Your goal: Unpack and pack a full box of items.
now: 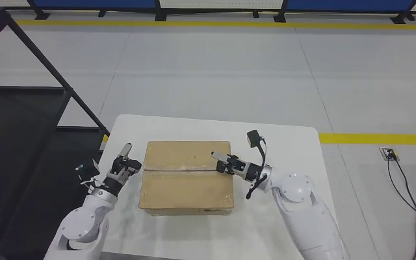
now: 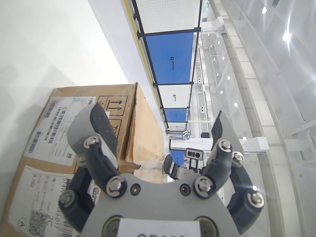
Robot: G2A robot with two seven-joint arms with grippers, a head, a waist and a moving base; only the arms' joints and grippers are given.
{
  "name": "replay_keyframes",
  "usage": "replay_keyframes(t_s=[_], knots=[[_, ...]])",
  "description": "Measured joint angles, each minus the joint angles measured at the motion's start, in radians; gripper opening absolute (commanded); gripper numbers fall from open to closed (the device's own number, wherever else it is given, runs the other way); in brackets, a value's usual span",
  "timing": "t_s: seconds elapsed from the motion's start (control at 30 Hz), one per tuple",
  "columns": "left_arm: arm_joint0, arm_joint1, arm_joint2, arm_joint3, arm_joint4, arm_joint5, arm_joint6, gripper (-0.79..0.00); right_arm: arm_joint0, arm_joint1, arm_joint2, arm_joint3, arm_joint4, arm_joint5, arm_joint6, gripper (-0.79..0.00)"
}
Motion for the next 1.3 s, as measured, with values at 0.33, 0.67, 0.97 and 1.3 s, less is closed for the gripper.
replay_keyframes(t_s=[0.33,0.67,0.97,1.3], knots=[[-0.004,-0.002,-0.002,0.003,0.007,0.002,-0.005,0.000,0.090,-0.009,-0.090,0.076,0.012,0.031,0.017,0.000],[-0.007,-0.003,-0.016,0.018,-0.011,0.000,-0.006,0.000,0.235,-0.048,-0.226,0.250,0.069,0.029,0.013,0.000],[-0.021,-0.005,-0.017,0.044,-0.030,0.019,-0.018,0.000,0.337,-0.101,-0.353,0.375,0.120,-0.017,-0.023,0.000],[-0.027,-0.007,0.006,0.073,-0.013,0.016,-0.045,0.000,0.422,-0.162,-0.454,0.511,0.183,-0.059,-0.031,0.000]])
